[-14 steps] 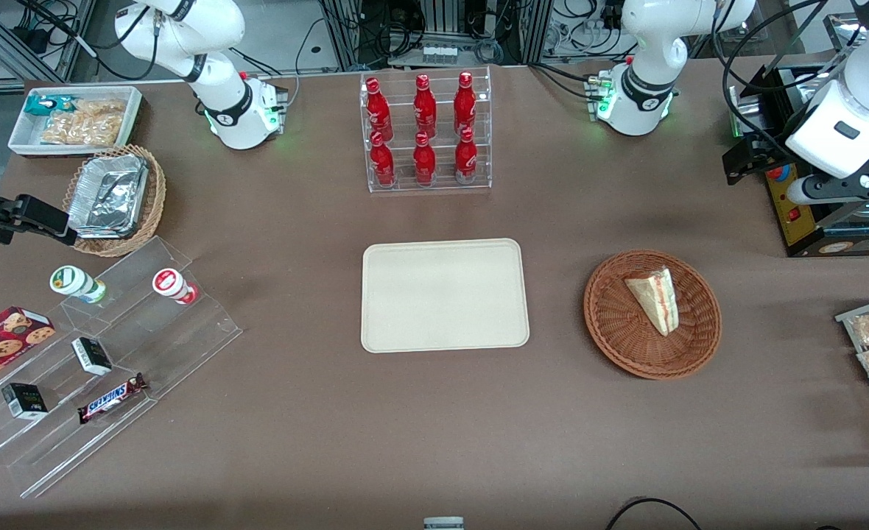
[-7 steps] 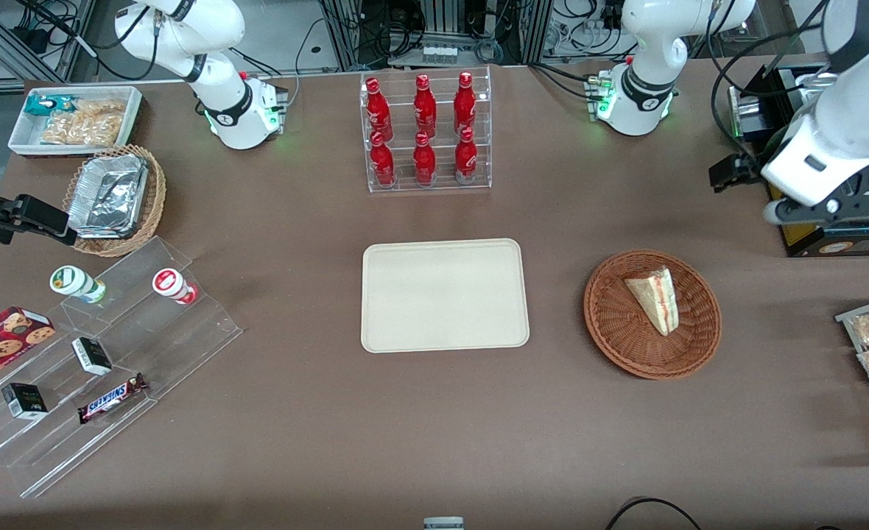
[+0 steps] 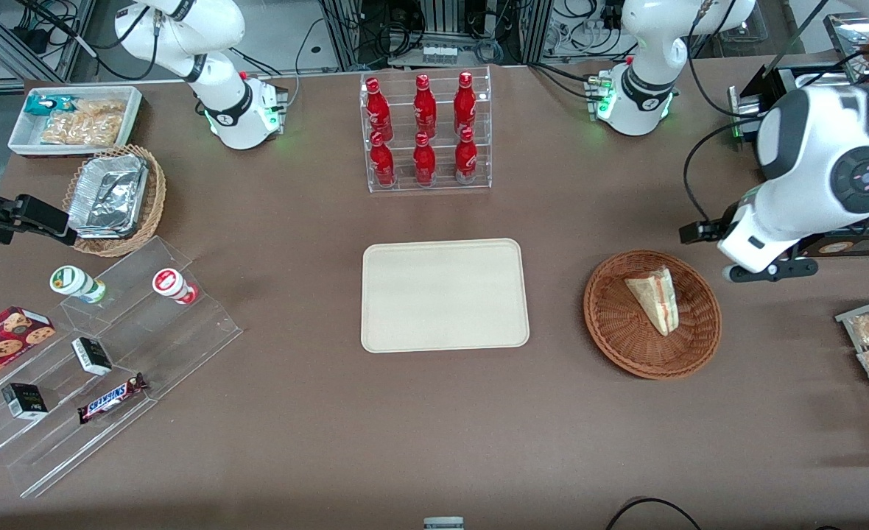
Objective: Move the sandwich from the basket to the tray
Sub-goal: 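Move the left gripper down over the wrapped sandwich in the wicker basket, then close the left gripper on the sandwich's wrapped end and lift it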
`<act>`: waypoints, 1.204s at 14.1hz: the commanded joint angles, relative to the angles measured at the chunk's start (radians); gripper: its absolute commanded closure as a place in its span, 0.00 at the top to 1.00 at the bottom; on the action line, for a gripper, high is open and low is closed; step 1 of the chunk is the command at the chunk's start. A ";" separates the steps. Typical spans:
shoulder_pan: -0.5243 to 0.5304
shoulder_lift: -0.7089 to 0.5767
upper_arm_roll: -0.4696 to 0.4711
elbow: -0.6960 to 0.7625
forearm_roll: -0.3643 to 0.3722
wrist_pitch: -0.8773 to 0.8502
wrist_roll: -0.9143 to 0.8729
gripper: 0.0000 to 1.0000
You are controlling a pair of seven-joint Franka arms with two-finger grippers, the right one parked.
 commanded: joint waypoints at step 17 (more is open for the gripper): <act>-0.053 0.207 0.007 -0.128 -0.012 0.432 -0.407 1.00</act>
